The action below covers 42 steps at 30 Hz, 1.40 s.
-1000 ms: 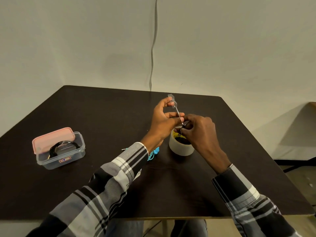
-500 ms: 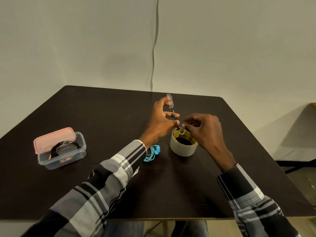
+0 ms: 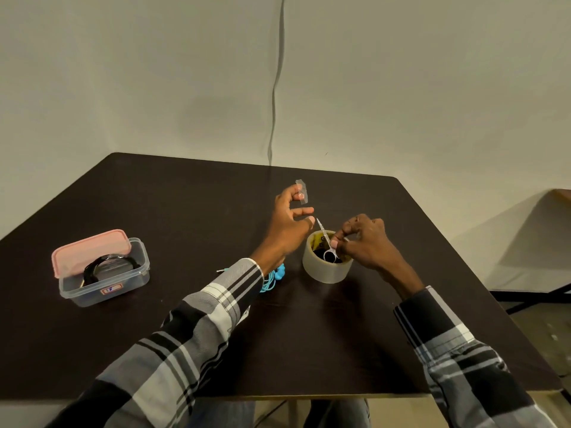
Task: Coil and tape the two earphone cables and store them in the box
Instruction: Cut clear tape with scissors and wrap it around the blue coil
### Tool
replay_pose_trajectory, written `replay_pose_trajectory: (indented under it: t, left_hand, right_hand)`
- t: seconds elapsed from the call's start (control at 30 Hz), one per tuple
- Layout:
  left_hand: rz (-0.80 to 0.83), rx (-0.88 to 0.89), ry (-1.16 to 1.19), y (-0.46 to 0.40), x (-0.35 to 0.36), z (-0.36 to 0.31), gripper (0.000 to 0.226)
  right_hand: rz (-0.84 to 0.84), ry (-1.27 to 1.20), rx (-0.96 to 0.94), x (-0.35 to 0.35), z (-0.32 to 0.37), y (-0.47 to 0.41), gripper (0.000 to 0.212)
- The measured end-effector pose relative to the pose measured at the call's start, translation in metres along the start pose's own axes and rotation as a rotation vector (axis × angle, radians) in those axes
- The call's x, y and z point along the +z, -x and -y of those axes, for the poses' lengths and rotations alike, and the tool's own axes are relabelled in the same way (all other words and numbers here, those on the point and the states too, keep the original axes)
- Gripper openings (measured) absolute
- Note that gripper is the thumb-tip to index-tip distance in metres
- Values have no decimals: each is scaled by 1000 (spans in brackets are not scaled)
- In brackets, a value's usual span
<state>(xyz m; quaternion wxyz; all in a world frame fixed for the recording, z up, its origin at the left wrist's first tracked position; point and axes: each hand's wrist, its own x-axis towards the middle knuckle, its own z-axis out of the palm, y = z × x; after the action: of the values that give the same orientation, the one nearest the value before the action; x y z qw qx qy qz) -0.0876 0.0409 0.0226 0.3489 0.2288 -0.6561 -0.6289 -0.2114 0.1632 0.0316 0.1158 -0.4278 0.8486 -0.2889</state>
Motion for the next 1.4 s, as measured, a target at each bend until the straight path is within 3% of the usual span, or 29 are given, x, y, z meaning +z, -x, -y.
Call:
replay_pose_trajectory:
  t: [0.47,0.6,0.7,0.83,1.03,1.4]
  left_hand:
    - [54,-67,-52,15,-35,-6,26]
    - [43,-52,-73,20,-45,-6,22]
    - [23,-19,-95,22,-49,-6,20]
    - [24,22,-127,25,-54,-9,19]
    - [10,44,-162,34,-66,-16,19]
    - [54,-9,-318,43,-89,-10,20]
  right_hand:
    - [15,93,42,26,-19,-14,6]
    - [-201,98,-15,18,-12,-10,11]
    - [-341,-105,-118,18,16,2,14]
    - [-228,-575,-62,27,51,14,19]
    - [-99,-960,66,40,69,11,35]
    - [-77,-933,73,56,79,19,30]
